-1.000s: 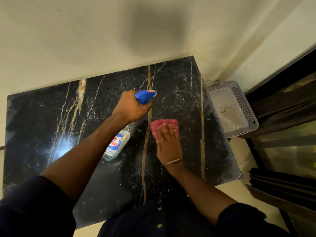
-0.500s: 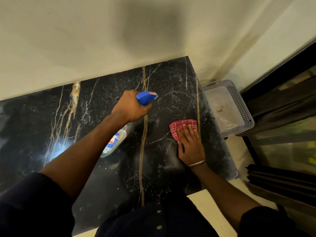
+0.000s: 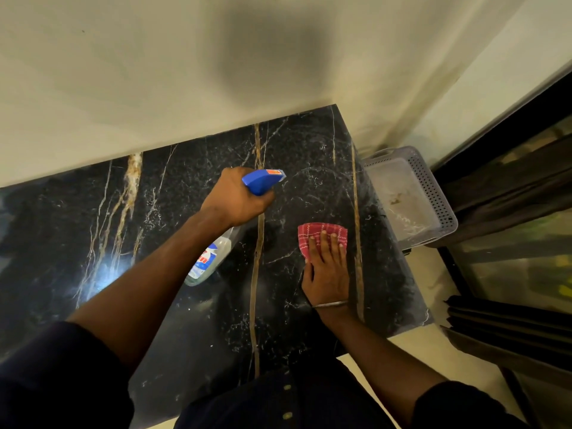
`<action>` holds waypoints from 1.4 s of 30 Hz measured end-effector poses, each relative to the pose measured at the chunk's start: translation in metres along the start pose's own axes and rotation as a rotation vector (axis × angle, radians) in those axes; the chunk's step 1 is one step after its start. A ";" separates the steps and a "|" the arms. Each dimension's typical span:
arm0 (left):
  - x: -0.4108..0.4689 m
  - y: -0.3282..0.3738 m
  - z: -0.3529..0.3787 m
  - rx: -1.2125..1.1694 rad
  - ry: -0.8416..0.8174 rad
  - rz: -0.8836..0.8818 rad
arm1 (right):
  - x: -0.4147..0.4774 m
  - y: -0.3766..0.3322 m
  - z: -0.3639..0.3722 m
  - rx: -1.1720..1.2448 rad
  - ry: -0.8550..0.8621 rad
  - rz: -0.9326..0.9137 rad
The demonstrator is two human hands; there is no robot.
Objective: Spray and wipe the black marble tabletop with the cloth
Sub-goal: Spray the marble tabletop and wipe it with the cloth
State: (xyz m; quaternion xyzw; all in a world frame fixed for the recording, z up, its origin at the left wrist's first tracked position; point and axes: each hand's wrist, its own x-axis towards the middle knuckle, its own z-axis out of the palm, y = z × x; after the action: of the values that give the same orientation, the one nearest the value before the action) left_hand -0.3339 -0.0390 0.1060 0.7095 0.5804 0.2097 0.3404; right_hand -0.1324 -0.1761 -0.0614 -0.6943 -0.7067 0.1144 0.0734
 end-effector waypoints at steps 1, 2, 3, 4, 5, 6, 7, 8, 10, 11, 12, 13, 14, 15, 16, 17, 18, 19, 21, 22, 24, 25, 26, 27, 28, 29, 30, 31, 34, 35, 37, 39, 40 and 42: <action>0.000 0.002 0.001 0.006 -0.004 0.008 | -0.001 -0.004 0.000 0.006 -0.008 0.002; 0.001 0.004 0.002 0.014 -0.008 0.018 | -0.002 -0.008 0.000 0.018 -0.021 -0.011; 0.001 0.005 0.003 0.019 -0.005 0.025 | -0.003 -0.014 0.000 0.032 -0.038 -0.043; 0.000 0.006 0.004 0.018 0.002 0.025 | -0.003 -0.022 0.000 0.037 -0.059 -0.096; 0.000 0.006 0.004 0.013 0.013 0.021 | -0.003 -0.032 0.002 0.032 -0.083 -0.169; 0.000 0.006 0.003 0.008 0.028 0.016 | -0.003 -0.043 0.004 0.025 -0.111 -0.255; 0.000 0.004 0.002 0.005 0.043 0.009 | -0.001 -0.054 0.008 0.021 -0.139 -0.351; 0.000 0.002 0.000 -0.003 0.051 -0.002 | 0.004 -0.063 0.012 0.020 -0.156 -0.450; 0.000 -0.003 -0.004 -0.016 0.052 -0.029 | 0.019 -0.072 0.018 0.008 -0.170 -0.634; -0.001 -0.005 -0.006 -0.017 0.058 -0.042 | 0.029 -0.070 0.018 -0.005 -0.177 -0.715; -0.001 -0.007 -0.008 -0.015 0.068 -0.053 | 0.040 -0.064 0.017 -0.022 -0.170 -0.787; -0.002 -0.008 -0.010 -0.013 0.079 -0.061 | 0.050 -0.054 0.013 -0.030 -0.145 -0.826; -0.003 -0.009 -0.011 -0.013 0.096 -0.064 | 0.060 -0.040 0.008 -0.032 -0.127 -0.811; -0.003 -0.010 -0.013 -0.013 0.120 -0.064 | 0.068 -0.023 0.003 -0.024 -0.112 -0.738; -0.004 -0.011 -0.014 -0.016 0.137 -0.063 | 0.076 -0.002 -0.003 -0.011 -0.088 -0.622; -0.005 -0.012 -0.016 -0.021 0.139 -0.064 | 0.084 0.020 -0.009 -0.003 -0.063 -0.481; -0.005 -0.014 -0.016 -0.028 0.134 -0.066 | 0.091 0.040 -0.015 -0.004 -0.040 -0.333; -0.006 -0.015 -0.017 -0.034 0.132 -0.066 | 0.097 0.053 -0.020 -0.010 -0.021 -0.192; -0.006 -0.018 -0.017 -0.049 0.130 -0.065 | 0.110 0.054 -0.024 -0.013 0.018 0.065; -0.006 -0.019 -0.017 -0.059 0.125 -0.064 | 0.115 0.041 -0.023 -0.006 0.038 0.178; -0.006 -0.020 -0.015 -0.083 0.125 -0.068 | 0.118 0.001 -0.021 0.015 0.050 0.276; -0.006 -0.020 -0.014 -0.093 0.131 -0.075 | 0.114 -0.021 -0.018 0.022 0.030 0.216; -0.005 -0.020 -0.013 -0.104 0.138 -0.083 | 0.108 -0.041 -0.014 0.025 -0.006 0.089; -0.005 -0.019 -0.013 -0.112 0.149 -0.087 | 0.101 -0.058 -0.006 0.020 -0.054 -0.074; -0.004 -0.020 -0.012 -0.114 0.162 -0.088 | 0.094 -0.072 0.000 0.020 -0.105 -0.248; -0.003 -0.020 -0.013 -0.114 0.171 -0.084 | 0.089 -0.081 0.004 0.021 -0.153 -0.403; -0.002 -0.020 -0.014 -0.113 0.170 -0.078 | 0.089 -0.082 0.007 0.012 -0.191 -0.530; -0.001 -0.020 -0.016 -0.110 0.164 -0.077 | 0.093 -0.079 0.007 -0.009 -0.220 -0.632; 0.002 -0.021 -0.022 -0.095 0.150 -0.098 | 0.110 -0.044 -0.001 -0.087 -0.184 -0.631; 0.002 -0.021 -0.023 -0.091 0.146 -0.104 | 0.117 -0.026 -0.006 -0.077 -0.145 -0.514; 0.003 -0.022 -0.026 -0.088 0.130 -0.101 | 0.129 0.006 -0.020 -0.054 -0.082 -0.257; 0.005 -0.024 -0.024 -0.088 0.095 -0.089 | 0.138 0.018 -0.026 -0.062 -0.073 -0.075; 0.007 -0.024 -0.022 -0.081 0.081 -0.084 | 0.140 0.016 -0.024 -0.068 -0.067 -0.007; 0.011 -0.022 -0.016 -0.062 0.055 -0.088 | 0.140 -0.003 -0.021 -0.039 -0.043 0.092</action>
State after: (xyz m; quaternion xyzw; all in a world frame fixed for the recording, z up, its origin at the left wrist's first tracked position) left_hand -0.3576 -0.0224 0.0996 0.6662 0.6135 0.2319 0.3551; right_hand -0.1328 -0.0353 -0.0478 -0.7249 -0.6775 0.1185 0.0392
